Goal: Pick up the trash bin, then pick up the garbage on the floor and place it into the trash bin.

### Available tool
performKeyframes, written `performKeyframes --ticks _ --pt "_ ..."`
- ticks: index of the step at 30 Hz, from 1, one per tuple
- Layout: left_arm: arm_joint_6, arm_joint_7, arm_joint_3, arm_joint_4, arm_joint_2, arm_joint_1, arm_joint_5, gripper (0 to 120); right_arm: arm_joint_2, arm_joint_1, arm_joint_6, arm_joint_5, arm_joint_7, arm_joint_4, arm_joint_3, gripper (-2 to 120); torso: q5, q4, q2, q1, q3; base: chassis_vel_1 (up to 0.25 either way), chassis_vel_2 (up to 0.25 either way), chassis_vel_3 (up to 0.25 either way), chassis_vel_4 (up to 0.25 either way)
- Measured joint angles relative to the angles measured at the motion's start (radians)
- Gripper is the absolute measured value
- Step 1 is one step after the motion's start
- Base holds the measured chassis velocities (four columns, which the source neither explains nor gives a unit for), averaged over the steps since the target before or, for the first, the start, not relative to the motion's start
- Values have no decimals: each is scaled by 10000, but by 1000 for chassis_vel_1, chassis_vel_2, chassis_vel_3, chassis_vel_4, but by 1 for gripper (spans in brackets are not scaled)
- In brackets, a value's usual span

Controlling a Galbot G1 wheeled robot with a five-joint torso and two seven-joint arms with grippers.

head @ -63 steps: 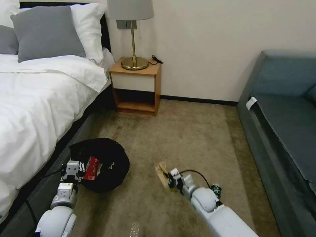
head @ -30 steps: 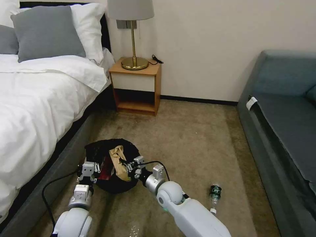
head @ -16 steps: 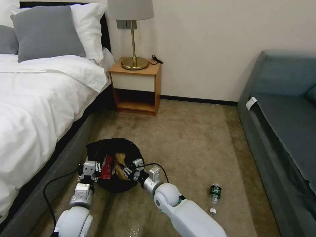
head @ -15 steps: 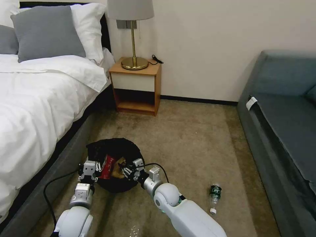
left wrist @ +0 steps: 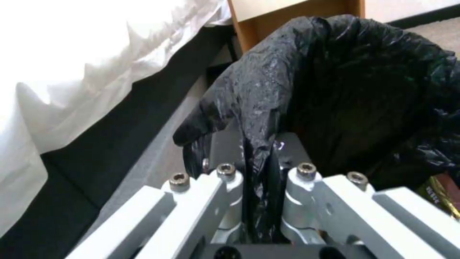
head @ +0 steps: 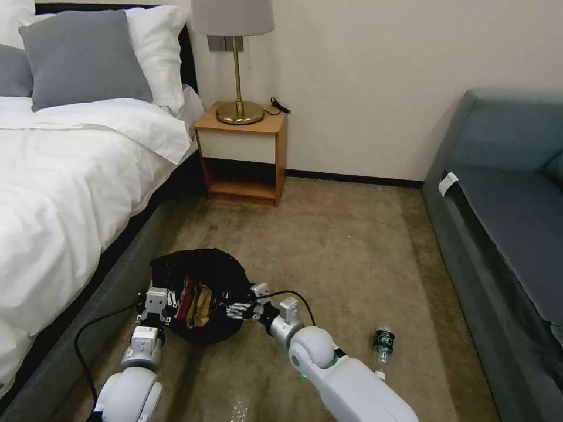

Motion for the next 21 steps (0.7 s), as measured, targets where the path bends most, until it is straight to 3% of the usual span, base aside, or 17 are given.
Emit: performKeyframes --ticks 11,19,21 --pt "-7 -1 73 244 57 -225 -6 6 -948 -402 -526 -862 717 -54 1361 100 1 -1 1 0 0 0 0 0 0" --pt "-42 48 80 377 176 -297 -27 6 -1469 -590 -1765 -794 2294 -123 2098 100 1 -2 1 0 0 0 0 0 0" --pt "-44 58 84 397 210 -321 -44 6 -1505 -619 -2433 -545 2986 -122 2224 100 0 -1 1 0 0 0 0 0 0"
